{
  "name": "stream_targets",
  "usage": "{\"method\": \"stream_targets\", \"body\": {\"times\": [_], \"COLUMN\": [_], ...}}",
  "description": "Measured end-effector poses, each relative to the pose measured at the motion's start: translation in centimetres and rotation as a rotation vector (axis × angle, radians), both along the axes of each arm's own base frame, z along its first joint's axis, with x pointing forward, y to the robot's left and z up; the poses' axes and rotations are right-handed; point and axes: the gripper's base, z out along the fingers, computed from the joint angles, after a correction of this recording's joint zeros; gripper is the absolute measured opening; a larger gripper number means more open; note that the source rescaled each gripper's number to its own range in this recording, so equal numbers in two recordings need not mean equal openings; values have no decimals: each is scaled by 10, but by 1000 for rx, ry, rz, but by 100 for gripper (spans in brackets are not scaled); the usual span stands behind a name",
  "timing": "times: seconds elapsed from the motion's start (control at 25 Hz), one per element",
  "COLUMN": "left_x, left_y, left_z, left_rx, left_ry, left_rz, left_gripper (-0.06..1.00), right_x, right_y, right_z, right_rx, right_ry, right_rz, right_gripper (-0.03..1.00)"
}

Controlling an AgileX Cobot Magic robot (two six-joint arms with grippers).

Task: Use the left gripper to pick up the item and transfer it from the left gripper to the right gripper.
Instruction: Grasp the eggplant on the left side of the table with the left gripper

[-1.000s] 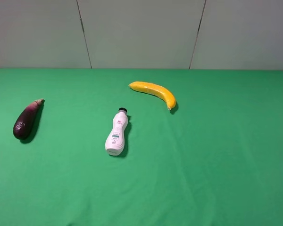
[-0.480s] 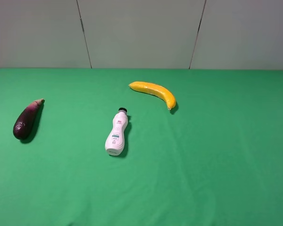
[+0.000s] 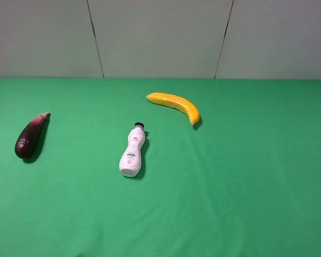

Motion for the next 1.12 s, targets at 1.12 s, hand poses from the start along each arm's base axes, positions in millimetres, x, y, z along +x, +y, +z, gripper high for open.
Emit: {"method": "stream_targets", "body": {"times": [1.12], "left_x": [57], "left_y": [-4], "left_z": [47], "left_rx": [-23], "left_ry": [238], "left_rz": [-37], "left_gripper": [100], "right_x": [0], "right_y": [0], "right_z": [0], "right_rx": [1], "right_ry": [0], "right_rz": [0], "right_gripper": [100]}}
